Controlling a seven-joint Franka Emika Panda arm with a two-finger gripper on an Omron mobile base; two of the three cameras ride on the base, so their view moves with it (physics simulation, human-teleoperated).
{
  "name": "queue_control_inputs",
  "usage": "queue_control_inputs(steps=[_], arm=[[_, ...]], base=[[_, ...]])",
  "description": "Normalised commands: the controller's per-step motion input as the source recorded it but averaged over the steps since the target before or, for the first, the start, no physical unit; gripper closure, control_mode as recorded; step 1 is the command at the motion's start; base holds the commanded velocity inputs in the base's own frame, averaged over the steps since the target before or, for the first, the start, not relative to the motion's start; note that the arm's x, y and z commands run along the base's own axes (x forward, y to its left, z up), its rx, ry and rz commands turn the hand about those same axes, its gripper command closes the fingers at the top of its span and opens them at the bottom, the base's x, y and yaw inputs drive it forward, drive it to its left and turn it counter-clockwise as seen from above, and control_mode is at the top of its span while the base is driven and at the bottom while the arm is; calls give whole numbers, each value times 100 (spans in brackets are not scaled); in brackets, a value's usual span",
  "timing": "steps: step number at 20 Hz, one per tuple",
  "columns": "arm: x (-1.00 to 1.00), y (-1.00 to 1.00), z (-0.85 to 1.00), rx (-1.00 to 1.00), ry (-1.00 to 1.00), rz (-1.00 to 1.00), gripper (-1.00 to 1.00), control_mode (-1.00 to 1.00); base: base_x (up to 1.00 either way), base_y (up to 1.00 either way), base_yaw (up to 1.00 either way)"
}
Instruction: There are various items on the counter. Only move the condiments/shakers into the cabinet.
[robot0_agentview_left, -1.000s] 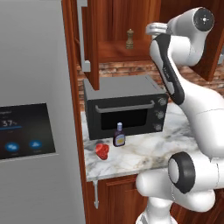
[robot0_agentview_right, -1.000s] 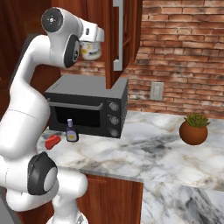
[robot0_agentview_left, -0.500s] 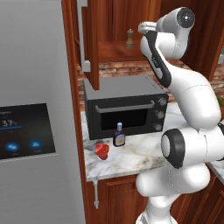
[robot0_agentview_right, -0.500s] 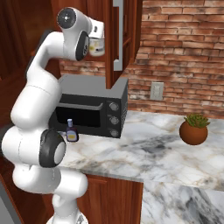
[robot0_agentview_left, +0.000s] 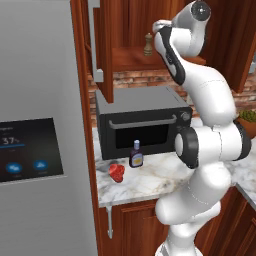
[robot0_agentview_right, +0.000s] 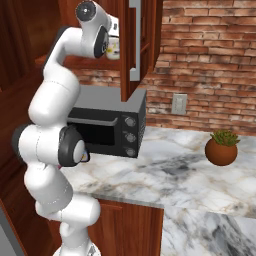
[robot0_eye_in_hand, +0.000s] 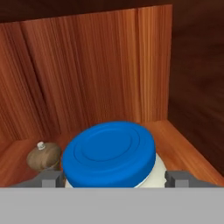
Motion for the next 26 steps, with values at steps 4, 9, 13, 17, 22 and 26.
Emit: queue_control_inputs(steps=[4, 9, 13, 17, 22, 26], arm=[[40, -13, -46, 2, 2, 0, 100, -100], [19, -14, -62, 2, 0, 0, 100, -100], [8, -1, -12, 0, 0, 0, -100, -100], [0, 0, 0, 0, 0, 0, -100, -100], [-1, 0, 0, 0, 0, 0, -100, -100], [-30, 0, 0, 0, 0, 0, -100, -100]], base=[[0, 0, 0], [0, 0, 0], [0, 0, 0], [0, 0, 0], [0, 0, 0], [0, 0, 0]])
